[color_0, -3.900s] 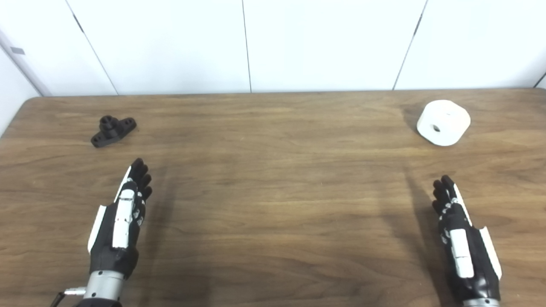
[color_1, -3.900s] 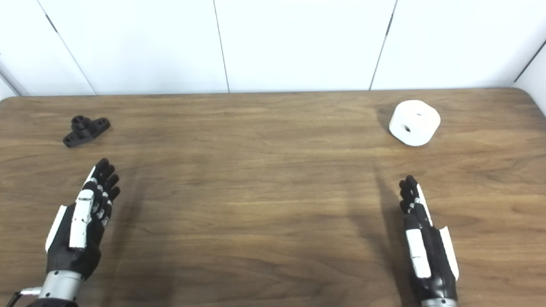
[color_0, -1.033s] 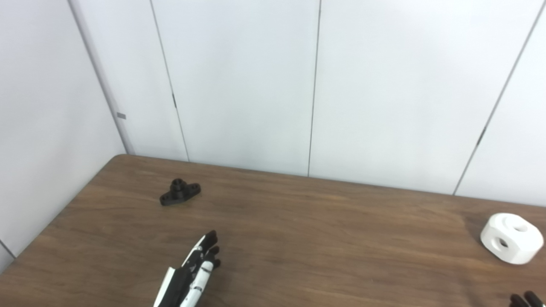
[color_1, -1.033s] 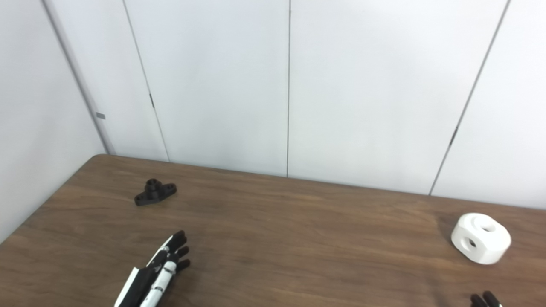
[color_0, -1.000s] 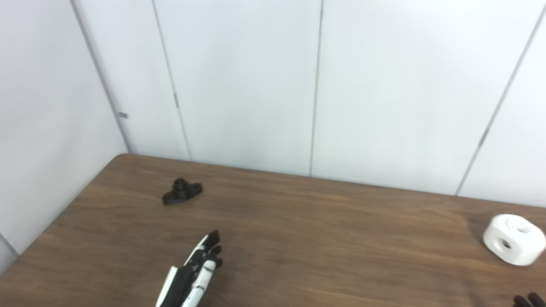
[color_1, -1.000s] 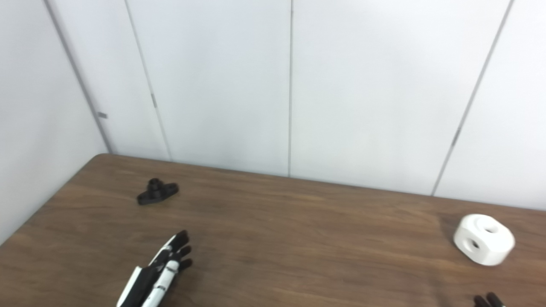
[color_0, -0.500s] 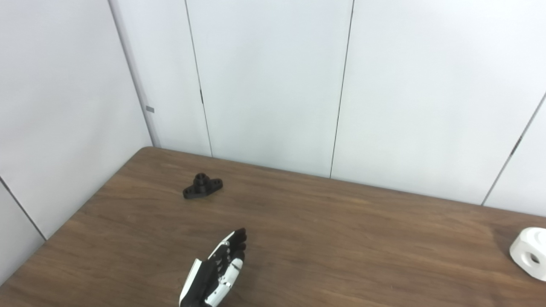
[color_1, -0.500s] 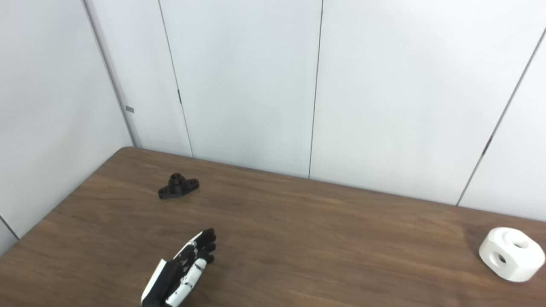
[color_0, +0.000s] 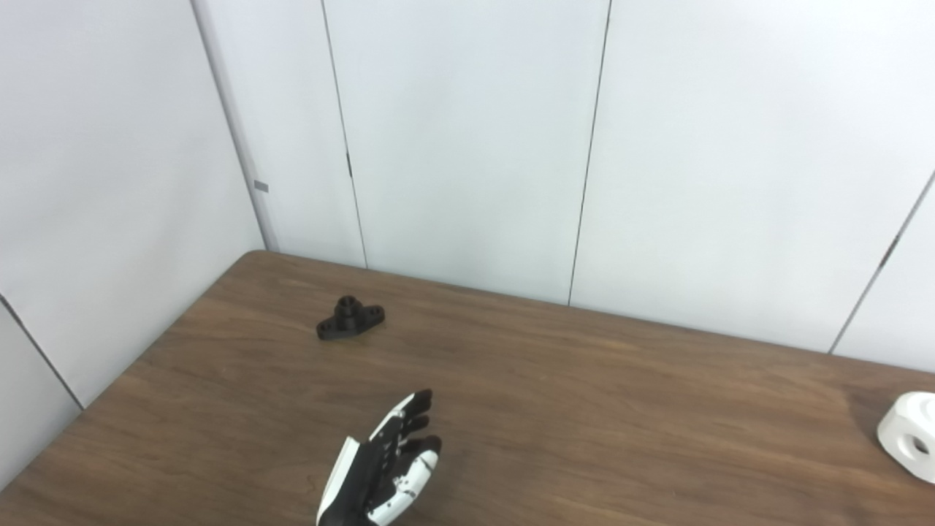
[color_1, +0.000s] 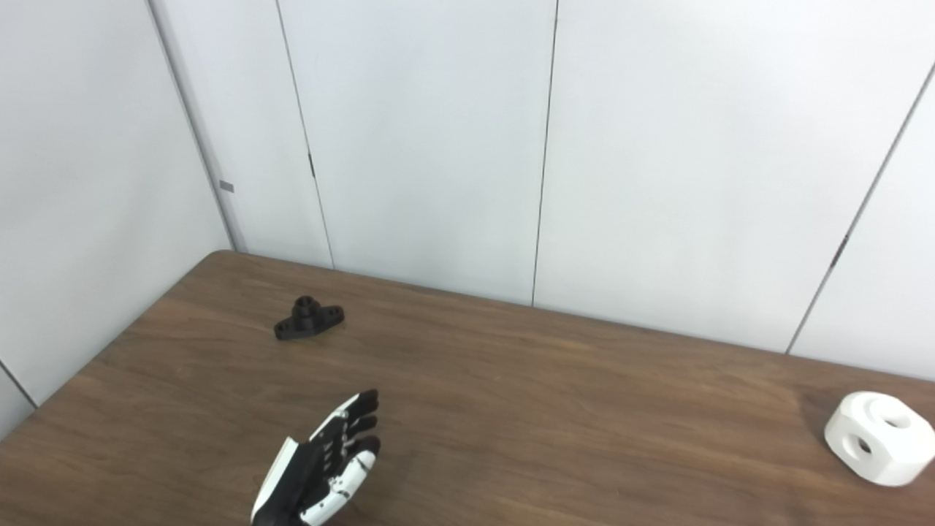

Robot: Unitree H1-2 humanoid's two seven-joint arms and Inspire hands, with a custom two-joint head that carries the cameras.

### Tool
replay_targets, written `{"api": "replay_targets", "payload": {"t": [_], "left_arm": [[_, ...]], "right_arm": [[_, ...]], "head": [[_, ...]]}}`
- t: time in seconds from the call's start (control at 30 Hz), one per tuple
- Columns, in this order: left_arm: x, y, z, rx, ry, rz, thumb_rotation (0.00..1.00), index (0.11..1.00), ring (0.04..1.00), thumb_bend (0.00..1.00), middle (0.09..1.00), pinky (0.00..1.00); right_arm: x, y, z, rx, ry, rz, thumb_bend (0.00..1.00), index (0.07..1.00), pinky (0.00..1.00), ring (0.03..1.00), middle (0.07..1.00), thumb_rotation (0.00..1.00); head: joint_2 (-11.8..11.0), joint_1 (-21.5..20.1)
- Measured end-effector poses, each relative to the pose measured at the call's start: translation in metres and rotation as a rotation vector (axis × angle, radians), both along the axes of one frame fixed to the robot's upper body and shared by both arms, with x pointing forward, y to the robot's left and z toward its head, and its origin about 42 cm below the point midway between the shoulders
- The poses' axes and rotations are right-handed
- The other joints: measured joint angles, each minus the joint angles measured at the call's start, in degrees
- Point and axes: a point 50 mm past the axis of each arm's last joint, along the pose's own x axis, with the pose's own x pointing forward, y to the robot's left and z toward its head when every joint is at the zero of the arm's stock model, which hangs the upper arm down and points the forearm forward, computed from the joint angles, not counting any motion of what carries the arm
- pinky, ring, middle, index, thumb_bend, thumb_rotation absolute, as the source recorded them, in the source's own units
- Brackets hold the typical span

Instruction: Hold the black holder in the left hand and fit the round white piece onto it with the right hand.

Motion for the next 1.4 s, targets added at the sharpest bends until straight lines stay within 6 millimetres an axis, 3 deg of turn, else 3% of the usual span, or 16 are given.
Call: {"api": "replay_targets", "payload": {"t": [0.27,0.43,0.6,0.73,0.93,1.07,1.4], "left_arm": [[0.008,0.009,0.015,0.059,-0.030,0.052,0.34,0.908,0.905,0.52,0.916,0.87],[0.018,0.024,0.025,0.149,-0.042,0.099,0.35,0.910,0.919,0.60,0.928,0.86],[0.029,0.043,0.038,0.182,-0.069,0.171,0.26,0.901,0.925,0.66,0.922,0.90],[0.041,0.053,0.051,0.187,-0.094,0.224,0.22,0.894,0.892,0.69,0.900,0.85],[0.057,0.074,0.075,0.266,-0.115,0.282,0.26,0.882,0.899,0.74,0.911,0.85],[0.070,0.089,0.086,0.355,-0.102,0.323,0.29,0.874,0.851,0.77,0.882,0.79],[0.103,0.111,0.085,0.543,-0.013,0.349,0.34,0.882,0.960,0.83,0.924,0.91]], "right_arm": [[-0.001,-0.004,-0.001,-0.006,0.005,-0.007,0.55,0.933,1.00,0.913,0.894,1.00],[-0.001,-0.007,-0.003,-0.015,0.012,0.002,0.57,0.935,1.00,0.924,0.904,1.00],[-0.002,-0.009,-0.003,-0.018,0.014,-0.004,0.55,0.942,1.00,0.916,0.919,1.00],[-0.002,-0.009,-0.002,-0.021,0.003,-0.003,0.55,0.943,1.00,0.928,0.922,1.00],[-0.002,-0.010,-0.002,-0.026,0.002,0.003,0.55,0.947,1.00,0.926,0.926,1.00],[-0.001,-0.010,-0.002,-0.028,-0.002,0.011,0.53,0.949,1.00,0.911,0.924,1.00],[-0.002,-0.011,-0.002,-0.028,0.001,0.008,0.54,0.935,1.00,0.892,0.878,1.00]], "head": [[-0.97,1.67],[-1.49,2.64],[-2.11,3.16],[-2.37,3.16],[-2.20,2.99],[-1.85,2.55],[-1.41,2.02]]}}
